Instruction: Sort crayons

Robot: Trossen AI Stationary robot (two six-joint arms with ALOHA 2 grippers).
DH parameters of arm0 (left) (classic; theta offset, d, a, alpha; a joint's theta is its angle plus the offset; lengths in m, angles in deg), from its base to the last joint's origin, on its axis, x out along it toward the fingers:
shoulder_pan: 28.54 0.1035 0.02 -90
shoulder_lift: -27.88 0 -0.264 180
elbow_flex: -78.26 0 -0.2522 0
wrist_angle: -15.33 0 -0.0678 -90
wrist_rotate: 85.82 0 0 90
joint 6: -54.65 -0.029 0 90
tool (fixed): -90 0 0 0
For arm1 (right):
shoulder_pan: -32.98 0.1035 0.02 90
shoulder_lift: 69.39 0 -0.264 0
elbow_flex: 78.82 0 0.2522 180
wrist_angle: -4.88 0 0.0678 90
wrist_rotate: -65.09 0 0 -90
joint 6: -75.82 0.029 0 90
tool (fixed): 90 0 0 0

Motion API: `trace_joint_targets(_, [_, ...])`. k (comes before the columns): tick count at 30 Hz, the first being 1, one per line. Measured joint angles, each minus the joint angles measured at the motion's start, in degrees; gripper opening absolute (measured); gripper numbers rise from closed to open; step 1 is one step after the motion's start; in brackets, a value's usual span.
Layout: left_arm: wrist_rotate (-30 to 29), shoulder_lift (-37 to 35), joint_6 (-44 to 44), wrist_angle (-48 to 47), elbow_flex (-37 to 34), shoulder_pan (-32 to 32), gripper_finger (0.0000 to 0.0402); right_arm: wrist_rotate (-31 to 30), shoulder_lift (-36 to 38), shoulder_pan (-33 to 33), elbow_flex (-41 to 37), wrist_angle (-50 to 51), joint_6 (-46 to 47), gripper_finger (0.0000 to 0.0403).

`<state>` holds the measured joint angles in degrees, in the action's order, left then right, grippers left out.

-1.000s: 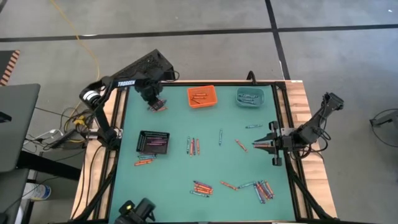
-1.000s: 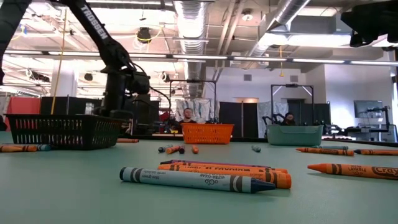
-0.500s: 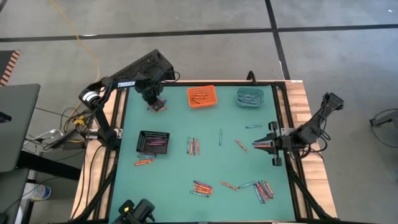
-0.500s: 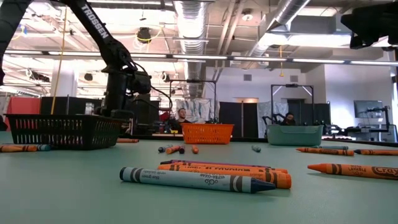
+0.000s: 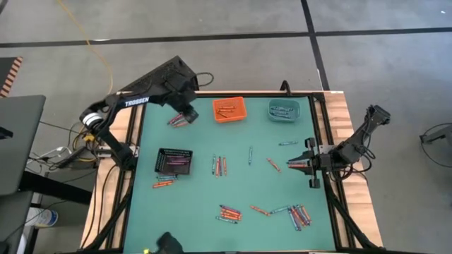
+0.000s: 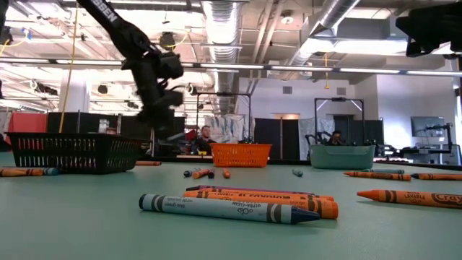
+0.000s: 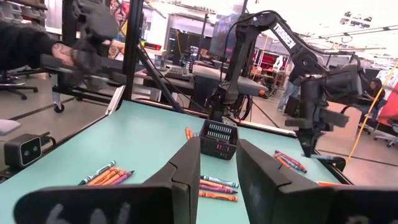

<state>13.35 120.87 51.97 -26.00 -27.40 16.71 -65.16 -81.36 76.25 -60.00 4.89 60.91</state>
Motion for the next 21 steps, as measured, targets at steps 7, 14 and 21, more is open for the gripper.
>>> trace_joint_targets(7, [4.9, 0.5, 3.4, 19.7, 0.0, -10.5, 0.0007, 0.0, 0.0, 0.0, 0.0, 0.0, -0.1, 0.0107])
trace_joint_targets(14, [1.1, 4.6, 5.7, 37.7, 3.2, -17.9, 0.0007, 0.0, 0.0, 0.0, 0.0, 0.0, -0.2, 0.0107])
trace_joint_targets(21, [3.2, 19.4, 4.4, 37.1, 18.7, -20.6, 0.0007, 0.0, 0.0, 0.0, 0.0, 0.0, -0.2, 0.0107])
